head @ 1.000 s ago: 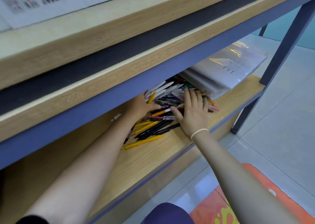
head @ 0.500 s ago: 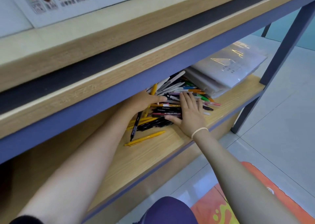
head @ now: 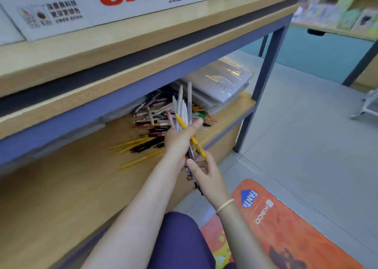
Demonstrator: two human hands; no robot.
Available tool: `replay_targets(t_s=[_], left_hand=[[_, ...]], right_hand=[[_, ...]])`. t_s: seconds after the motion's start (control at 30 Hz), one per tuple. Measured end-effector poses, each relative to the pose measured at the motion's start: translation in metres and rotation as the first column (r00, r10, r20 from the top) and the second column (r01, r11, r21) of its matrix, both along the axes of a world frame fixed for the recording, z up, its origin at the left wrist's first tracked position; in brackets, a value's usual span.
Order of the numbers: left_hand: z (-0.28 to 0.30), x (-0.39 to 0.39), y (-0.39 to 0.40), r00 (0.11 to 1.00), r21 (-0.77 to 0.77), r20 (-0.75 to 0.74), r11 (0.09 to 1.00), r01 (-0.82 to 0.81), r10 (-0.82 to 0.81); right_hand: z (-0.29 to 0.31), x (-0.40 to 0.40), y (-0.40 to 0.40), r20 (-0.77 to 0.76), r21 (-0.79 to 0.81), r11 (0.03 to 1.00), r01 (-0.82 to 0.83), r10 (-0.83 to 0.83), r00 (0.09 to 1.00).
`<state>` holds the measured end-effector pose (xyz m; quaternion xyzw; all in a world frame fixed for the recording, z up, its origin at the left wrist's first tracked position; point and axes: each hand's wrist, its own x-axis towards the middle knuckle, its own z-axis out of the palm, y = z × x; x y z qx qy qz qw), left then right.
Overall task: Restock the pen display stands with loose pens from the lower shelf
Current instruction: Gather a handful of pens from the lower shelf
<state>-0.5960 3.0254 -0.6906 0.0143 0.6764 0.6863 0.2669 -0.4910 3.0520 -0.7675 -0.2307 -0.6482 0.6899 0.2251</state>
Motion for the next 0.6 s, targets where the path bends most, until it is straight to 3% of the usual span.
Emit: replay_targets(t_s=[0.13, 0.3, 0.43, 0.6], left_hand=[[-0.005, 0.026, -0.012, 0.998, 0.051, 0.034, 0.998, -0.046, 0.044], [-0.012, 0.046, -0.035, 0.997, 0.118, 0.07, 0.992, -0.039, 0.031], [-0.015, 0.061, -0.052, 0.998, 0.223, 0.062, 0.975, 0.003, -0.017], [-0.011, 0.082, -0.068, 0.997, 0.295, -0.021, 0.952, 0.077, -0.074]], right_hand=[[0.006, 0.031, -0.017, 0.158, -0.127, 0.991, 0.045, -0.024, 0.987], [0.006, 0.051, -0.044, 0.245, -0.049, 0.991, 0.128, -0.112, 0.963], [0.002, 0.059, -0.065, 0.173, 0.033, 0.964, 0.263, -0.265, 0.949], [0.005, 0.071, -0.083, 0.096, -0.143, 0.943, 0.302, -0.29, 0.952]])
